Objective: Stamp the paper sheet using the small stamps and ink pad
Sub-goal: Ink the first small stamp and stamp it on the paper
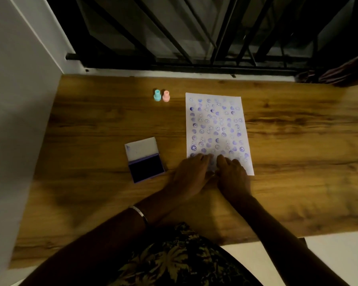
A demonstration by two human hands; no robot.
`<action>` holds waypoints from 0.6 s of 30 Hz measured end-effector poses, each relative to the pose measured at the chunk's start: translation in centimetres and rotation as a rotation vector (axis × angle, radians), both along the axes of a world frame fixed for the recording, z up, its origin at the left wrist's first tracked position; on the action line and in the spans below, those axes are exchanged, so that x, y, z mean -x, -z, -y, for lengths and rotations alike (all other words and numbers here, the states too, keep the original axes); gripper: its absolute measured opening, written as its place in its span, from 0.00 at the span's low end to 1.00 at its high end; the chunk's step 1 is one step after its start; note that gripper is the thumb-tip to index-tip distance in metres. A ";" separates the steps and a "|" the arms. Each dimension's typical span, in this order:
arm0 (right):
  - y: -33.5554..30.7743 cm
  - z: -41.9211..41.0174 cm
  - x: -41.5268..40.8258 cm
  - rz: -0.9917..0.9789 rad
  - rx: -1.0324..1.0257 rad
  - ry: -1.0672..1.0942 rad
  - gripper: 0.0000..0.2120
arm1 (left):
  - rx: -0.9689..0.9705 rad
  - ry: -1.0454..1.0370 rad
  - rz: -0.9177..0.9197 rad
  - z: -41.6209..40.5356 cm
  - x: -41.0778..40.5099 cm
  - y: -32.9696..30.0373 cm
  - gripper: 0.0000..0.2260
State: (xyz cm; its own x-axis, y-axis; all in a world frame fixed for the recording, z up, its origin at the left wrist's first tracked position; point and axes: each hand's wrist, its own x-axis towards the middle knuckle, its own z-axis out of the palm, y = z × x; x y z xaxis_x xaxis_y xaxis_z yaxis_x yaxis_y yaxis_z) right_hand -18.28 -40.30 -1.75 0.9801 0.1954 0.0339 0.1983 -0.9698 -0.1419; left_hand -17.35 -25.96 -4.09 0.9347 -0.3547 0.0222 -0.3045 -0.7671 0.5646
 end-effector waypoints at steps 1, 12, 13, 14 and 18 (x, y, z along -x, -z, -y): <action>-0.5 0.1 -0.5 0.021 0.006 0.003 0.12 | 0.001 -0.004 0.010 0.1 -0.5 -0.5 0.25; -1.8 1.5 0.9 0.050 0.007 -0.053 0.10 | -0.029 -0.013 -0.015 -0.1 0.6 -0.6 0.25; -2.2 1.5 0.9 0.078 -0.027 -0.032 0.10 | -0.043 -0.019 -0.026 -0.1 0.8 -0.6 0.25; -2.7 1.5 0.9 0.099 -0.063 -0.016 0.10 | -0.053 -0.020 -0.038 -0.1 0.8 -0.6 0.25; -3.5 1.1 0.4 0.129 -0.158 0.003 0.09 | 0.004 0.012 -0.166 -0.7 0.1 -1.2 0.26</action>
